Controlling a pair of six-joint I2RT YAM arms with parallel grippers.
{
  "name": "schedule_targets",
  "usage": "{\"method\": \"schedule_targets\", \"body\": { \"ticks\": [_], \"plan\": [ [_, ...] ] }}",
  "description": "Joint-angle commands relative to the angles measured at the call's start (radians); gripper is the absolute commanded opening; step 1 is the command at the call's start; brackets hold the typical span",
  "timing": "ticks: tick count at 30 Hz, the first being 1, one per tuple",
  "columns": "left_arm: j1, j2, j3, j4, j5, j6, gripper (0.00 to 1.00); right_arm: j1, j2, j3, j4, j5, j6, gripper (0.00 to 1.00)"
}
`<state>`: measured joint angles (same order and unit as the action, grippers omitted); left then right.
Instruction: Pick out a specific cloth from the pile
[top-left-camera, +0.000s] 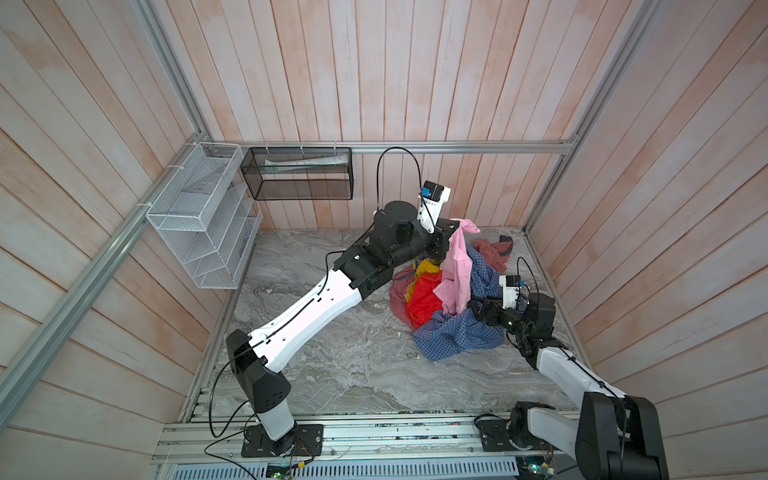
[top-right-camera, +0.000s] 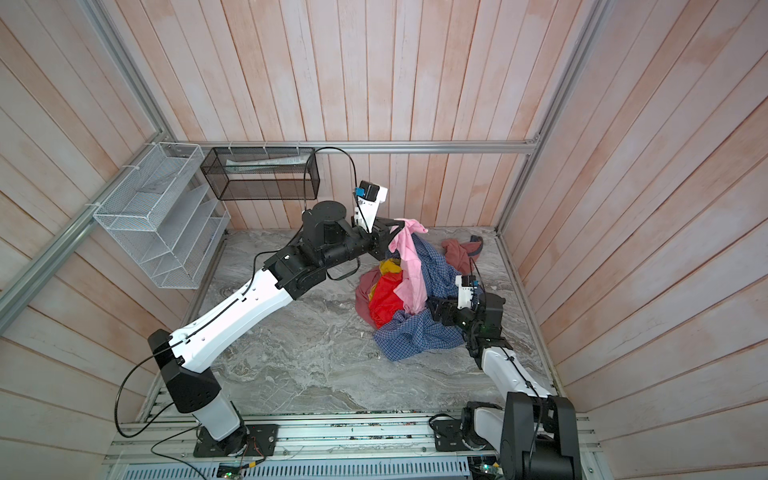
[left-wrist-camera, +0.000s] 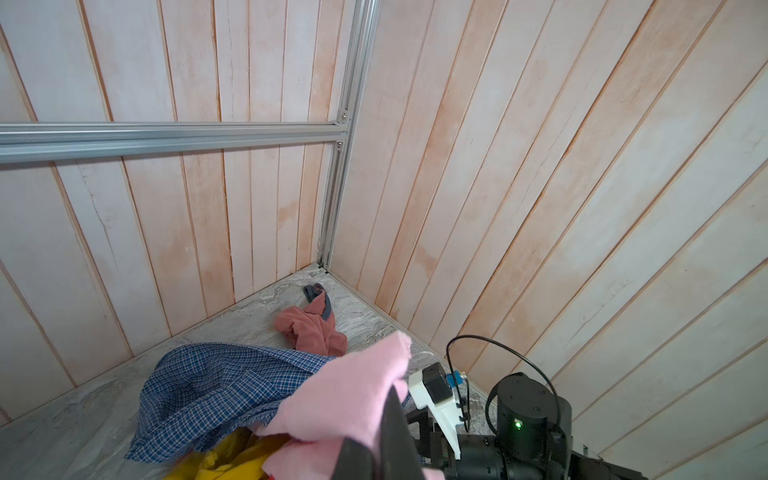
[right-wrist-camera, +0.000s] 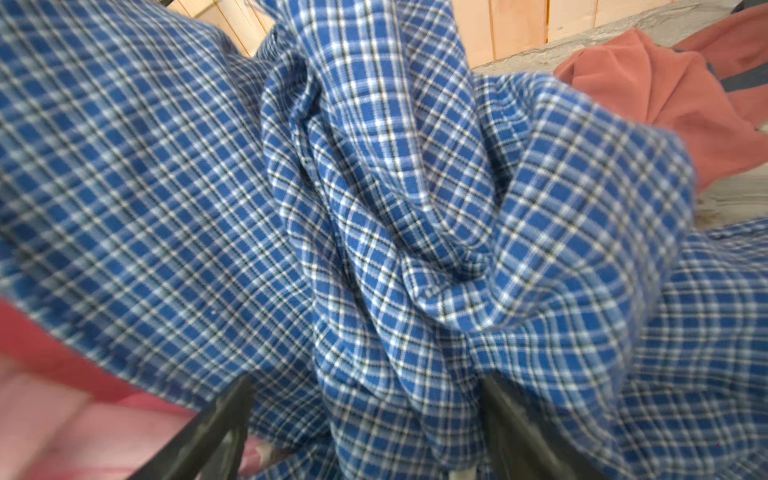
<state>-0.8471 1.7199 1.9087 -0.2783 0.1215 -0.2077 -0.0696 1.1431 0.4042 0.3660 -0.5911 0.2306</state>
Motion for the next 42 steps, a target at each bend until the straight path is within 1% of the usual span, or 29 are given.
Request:
{"method": "schedule_targets", "body": {
  "ticks": [1, 6, 9, 15, 22, 26, 30, 34, 37, 39, 42],
  "plan": [
    [0.006, -0.031, 0.078, 0.041, -0.031, 0.036, 0.0, 0.006, 0.003, -0.011, -0.007, 0.02, -0.02, 0.87],
    [0.007, 0.002, 0.175, 0.02, -0.019, 0.035, 0.0, 0.006, 0.009, -0.013, -0.004, 0.025, -0.019, 0.87],
    [0.007, 0.025, 0.267, -0.03, -0.037, 0.055, 0.0, 0.006, 0.009, -0.014, -0.006, 0.033, -0.019, 0.87],
    [0.012, 0.096, 0.45, -0.115, -0.017, 0.06, 0.0, 0.006, 0.015, -0.01, -0.007, 0.037, -0.017, 0.87],
    [0.049, 0.141, 0.529, -0.11, 0.057, -0.027, 0.0, 0.006, 0.018, -0.001, -0.024, 0.052, -0.022, 0.87],
    [0.052, 0.154, 0.528, -0.101, 0.082, -0.042, 0.0, 0.005, 0.006, 0.001, -0.027, 0.052, -0.022, 0.87],
    [0.055, 0.157, 0.5, -0.114, 0.077, -0.046, 0.0, 0.005, -0.01, 0.008, -0.033, 0.06, -0.021, 0.88],
    [0.095, 0.149, 0.389, -0.13, 0.059, -0.116, 0.0, 0.007, -0.038, 0.034, -0.063, 0.083, -0.017, 0.91],
    [0.118, 0.152, 0.315, -0.14, 0.058, -0.165, 0.0, 0.005, -0.071, 0.054, -0.089, 0.129, -0.005, 0.92],
    [0.127, 0.158, 0.277, -0.15, 0.036, -0.179, 0.0, 0.005, -0.094, 0.074, -0.11, 0.151, -0.007, 0.93],
    [0.147, 0.159, 0.213, -0.157, -0.003, -0.206, 0.0, 0.007, -0.113, 0.103, -0.146, 0.155, -0.012, 0.94]
  ]
}}
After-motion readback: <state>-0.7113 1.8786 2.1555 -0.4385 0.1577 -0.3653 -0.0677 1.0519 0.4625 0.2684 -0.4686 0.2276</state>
